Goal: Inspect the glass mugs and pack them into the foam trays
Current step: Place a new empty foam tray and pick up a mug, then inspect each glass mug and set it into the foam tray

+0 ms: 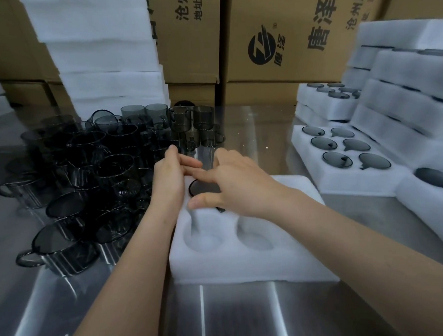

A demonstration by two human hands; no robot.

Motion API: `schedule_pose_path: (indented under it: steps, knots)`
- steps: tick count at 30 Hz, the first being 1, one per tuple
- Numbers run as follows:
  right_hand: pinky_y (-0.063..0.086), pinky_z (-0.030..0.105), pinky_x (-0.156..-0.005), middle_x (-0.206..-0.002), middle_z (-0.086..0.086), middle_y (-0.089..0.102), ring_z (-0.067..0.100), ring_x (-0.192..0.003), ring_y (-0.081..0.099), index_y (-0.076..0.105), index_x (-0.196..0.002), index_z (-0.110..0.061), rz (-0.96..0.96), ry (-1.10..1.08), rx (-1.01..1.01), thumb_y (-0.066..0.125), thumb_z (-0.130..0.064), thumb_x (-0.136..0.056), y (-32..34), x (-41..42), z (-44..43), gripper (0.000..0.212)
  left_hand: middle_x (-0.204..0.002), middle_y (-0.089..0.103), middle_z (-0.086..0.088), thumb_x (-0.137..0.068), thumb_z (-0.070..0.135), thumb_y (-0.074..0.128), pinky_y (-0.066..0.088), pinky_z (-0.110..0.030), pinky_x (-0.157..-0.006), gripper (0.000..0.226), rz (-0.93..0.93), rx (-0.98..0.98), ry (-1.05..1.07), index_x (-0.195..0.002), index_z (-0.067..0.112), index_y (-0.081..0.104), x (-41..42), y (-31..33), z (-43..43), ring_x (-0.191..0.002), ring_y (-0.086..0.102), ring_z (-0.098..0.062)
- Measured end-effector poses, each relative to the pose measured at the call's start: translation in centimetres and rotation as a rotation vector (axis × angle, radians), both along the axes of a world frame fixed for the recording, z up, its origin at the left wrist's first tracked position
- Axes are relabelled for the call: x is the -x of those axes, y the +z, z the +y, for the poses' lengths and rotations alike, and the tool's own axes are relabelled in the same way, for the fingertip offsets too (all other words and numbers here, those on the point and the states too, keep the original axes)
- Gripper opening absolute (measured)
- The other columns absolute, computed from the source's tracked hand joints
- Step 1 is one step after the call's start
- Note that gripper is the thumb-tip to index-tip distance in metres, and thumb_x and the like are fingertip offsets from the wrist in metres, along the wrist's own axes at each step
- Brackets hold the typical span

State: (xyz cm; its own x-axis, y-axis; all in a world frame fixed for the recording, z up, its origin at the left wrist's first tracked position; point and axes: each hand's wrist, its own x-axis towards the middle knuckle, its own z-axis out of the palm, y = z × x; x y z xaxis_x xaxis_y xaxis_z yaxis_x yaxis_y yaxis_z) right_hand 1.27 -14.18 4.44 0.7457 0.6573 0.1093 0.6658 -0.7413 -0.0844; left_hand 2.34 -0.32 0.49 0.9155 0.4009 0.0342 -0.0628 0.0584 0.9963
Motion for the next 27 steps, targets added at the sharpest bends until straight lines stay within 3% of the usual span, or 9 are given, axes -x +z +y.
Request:
schedule_pose_path:
  steps: [3,6,10,13,16,19,23,27]
  knots:
    - [0.024,0.036,-0.083,-0.104,-0.001,0.033,0.018,-0.097,0.024,0.038,-0.143,-0.051,0.012,-0.047,-0.020,0.046,-0.078,-0.078,-0.3,-0.1,-0.1,0.071,-0.063,0.069,-0.007,-0.103,0.033,0.030,0.046,-0.031,-0.072,0.055,0.009,-0.047,0.011,-0.072,0.007,0.067,0.1,0.1,0.0,-0.068,0.062,-0.017]
    - [0.026,0.038,-0.087,-0.105,-0.002,0.037,0.018,-0.104,0.031,0.044,-0.136,-0.057,0.128,-0.054,-0.078,0.052,-0.076,-0.078,-0.3,-0.4,-0.3,0.062,-0.066,0.068,-0.002,-0.100,0.028,0.038,0.043,-0.019,-0.060,0.047,0.052,-0.123,-0.011,-0.069,0.011,0.069,0.3,0.3,-0.2,-0.064,0.062,-0.007]
    - [0.044,0.031,-0.077,-0.084,-0.009,0.064,0.007,-0.082,0.057,0.076,-0.103,-0.032,0.435,-0.046,-0.458,0.062,-0.055,-0.088,1.1,-1.7,-1.1,0.031,-0.060,0.064,-0.001,-0.089,0.015,0.051,0.041,-0.024,-0.055,0.034,0.120,-0.112,-0.010,-0.059,0.014,0.066,0.4,0.5,-0.1,-0.059,0.056,-0.014]
    - [0.042,0.019,-0.069,-0.094,-0.013,0.066,0.000,-0.077,0.055,0.074,-0.108,-0.024,0.339,-0.156,-0.601,0.055,-0.030,-0.098,1.9,-4.0,-0.7,0.022,-0.058,0.067,0.001,-0.086,0.018,0.051,0.045,-0.027,-0.059,0.031,0.160,-0.163,0.020,-0.060,0.015,0.069,0.6,0.4,-0.3,-0.061,0.060,-0.016]
    - [0.036,0.008,-0.062,-0.103,-0.016,0.055,-0.002,-0.083,0.050,0.060,-0.132,-0.023,0.386,-0.083,-0.508,0.049,-0.016,-0.101,2.5,-5.4,1.2,0.033,-0.071,0.070,-0.005,-0.086,0.021,0.055,0.049,-0.034,-0.069,0.025,0.194,-0.214,0.067,-0.070,0.012,0.072,0.6,0.4,-0.5,-0.072,0.062,-0.024]
    - [0.036,0.006,-0.063,-0.117,-0.012,0.059,0.001,-0.094,0.048,0.053,-0.139,-0.022,0.400,-0.028,-0.342,0.049,-0.014,-0.101,2.9,-6.2,3.4,0.039,-0.065,0.058,-0.004,-0.085,0.026,0.059,0.037,-0.030,-0.056,0.027,0.252,-0.284,0.095,-0.065,0.008,0.063,0.7,0.4,-0.5,-0.063,0.052,-0.022]
    - [0.047,0.013,-0.060,-0.112,0.000,0.068,0.010,-0.087,0.060,0.068,-0.122,-0.012,0.413,-0.036,-0.167,0.053,-0.016,-0.098,2.4,-6.8,5.8,0.029,-0.063,0.054,-0.002,-0.085,0.021,0.060,0.031,-0.027,-0.052,0.025,0.281,-0.314,0.068,-0.062,0.011,0.057,0.9,0.5,-0.5,-0.061,0.047,-0.019]
    - [0.048,0.016,-0.047,-0.078,0.004,0.065,0.011,-0.059,0.055,0.074,-0.104,-0.005,0.426,-0.130,-0.188,0.060,-0.029,-0.095,1.6,-7.2,5.9,0.030,-0.066,0.056,-0.002,-0.084,0.019,0.058,0.032,-0.026,-0.051,0.020,0.268,-0.331,0.066,-0.065,0.012,0.059,0.9,0.5,-0.4,-0.062,0.050,-0.018]
